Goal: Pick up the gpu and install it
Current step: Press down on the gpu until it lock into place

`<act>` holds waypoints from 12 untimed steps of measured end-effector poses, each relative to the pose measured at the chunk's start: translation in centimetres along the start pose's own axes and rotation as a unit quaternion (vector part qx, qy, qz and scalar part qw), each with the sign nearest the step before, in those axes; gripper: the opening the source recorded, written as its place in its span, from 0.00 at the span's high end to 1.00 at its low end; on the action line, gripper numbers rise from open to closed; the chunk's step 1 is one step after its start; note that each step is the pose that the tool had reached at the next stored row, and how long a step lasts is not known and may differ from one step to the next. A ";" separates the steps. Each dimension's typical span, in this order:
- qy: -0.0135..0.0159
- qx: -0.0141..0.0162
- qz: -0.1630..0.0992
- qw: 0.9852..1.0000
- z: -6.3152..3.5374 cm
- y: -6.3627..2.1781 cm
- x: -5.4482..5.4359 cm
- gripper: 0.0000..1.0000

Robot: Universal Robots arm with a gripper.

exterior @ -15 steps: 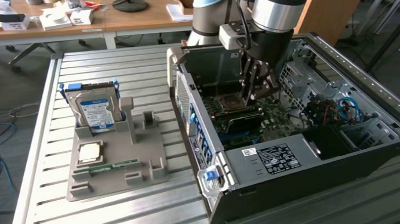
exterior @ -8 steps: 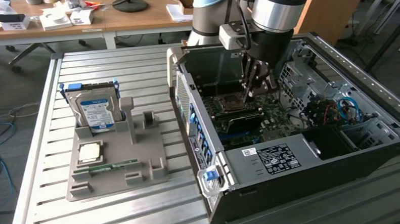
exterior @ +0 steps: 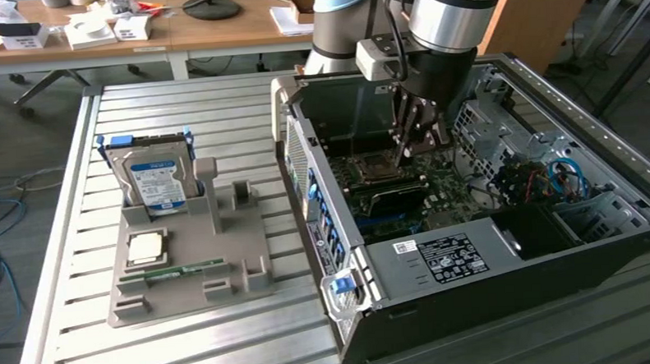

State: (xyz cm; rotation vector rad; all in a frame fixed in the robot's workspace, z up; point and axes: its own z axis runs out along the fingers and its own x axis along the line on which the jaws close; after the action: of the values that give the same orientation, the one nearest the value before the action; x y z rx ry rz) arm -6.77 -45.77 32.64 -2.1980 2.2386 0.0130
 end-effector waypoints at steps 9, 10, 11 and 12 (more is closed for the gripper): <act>0.000 0.000 0.000 1.000 -0.05 0.00 0.0 0.89; 0.000 0.000 0.000 1.000 -0.03 0.00 0.0 0.89; 0.000 0.000 0.000 1.000 0.06 0.00 0.0 0.89; 0.000 0.000 0.000 1.000 0.21 0.00 0.0 0.89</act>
State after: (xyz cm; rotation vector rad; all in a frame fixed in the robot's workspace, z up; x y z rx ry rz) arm -6.77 -45.77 32.43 -2.1978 2.2383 0.0122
